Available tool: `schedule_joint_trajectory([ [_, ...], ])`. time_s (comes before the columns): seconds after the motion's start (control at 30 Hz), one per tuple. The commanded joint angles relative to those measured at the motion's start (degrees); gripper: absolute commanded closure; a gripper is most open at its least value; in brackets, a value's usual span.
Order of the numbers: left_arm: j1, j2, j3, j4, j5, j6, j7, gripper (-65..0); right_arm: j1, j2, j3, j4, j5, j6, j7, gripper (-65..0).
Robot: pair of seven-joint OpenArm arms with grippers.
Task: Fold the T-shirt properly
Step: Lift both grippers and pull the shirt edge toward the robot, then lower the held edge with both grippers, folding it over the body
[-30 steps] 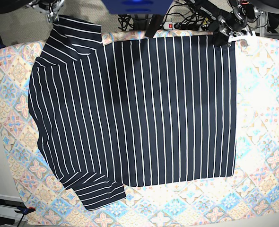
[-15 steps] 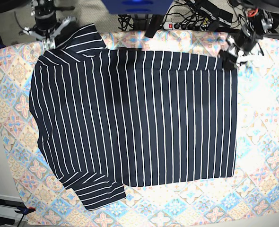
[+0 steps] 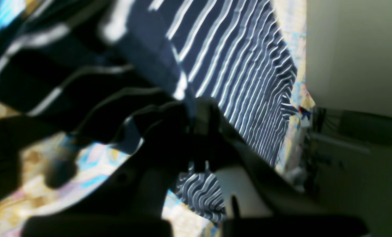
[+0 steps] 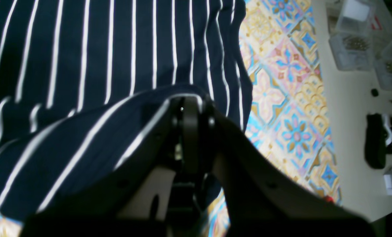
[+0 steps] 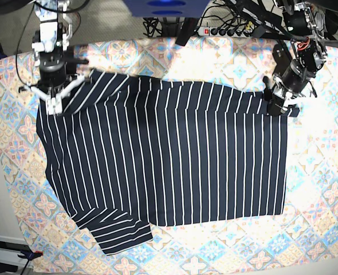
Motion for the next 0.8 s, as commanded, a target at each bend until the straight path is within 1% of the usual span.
schedule_joint_trajectory([
  [0.0, -0.6, -0.6, -0.4, -0.2, -0.8, -0.6, -0.4, 0.0, 2.0, 0.6, 0.3, 1.0, -0.4, -0.7, 1.1, -0.1],
  [0.2, -3.1, -0.7, -0.4, -3.8, -0.8, -0.6, -0.4, 0.0, 11.1, 0.6, 0.2, 0.3, -0.4, -0.6, -2.3, -0.1],
  [0.3, -4.6, -0.7, -0.4, -4.6, 1.4, -0.6, -0.4, 0.0, 15.0, 0.6, -1.3, -1.6, -0.3, -0.6, -3.2, -0.1],
  [0.57, -9.4, -0.6, -0.4, -4.8, 6.2, -0.6, -0.5, 0.0, 22.1, 0.6, -6.5, -9.7, -0.4, -0.6, -2.9, -0.1],
  [0.77, -13.3, -0.6, -0.6, -9.4, 6.5, -0.6, -0.6, 0.0, 26.7, 0.6, -9.5, -16.1, -0.5, -0.6, -2.8, -0.1],
])
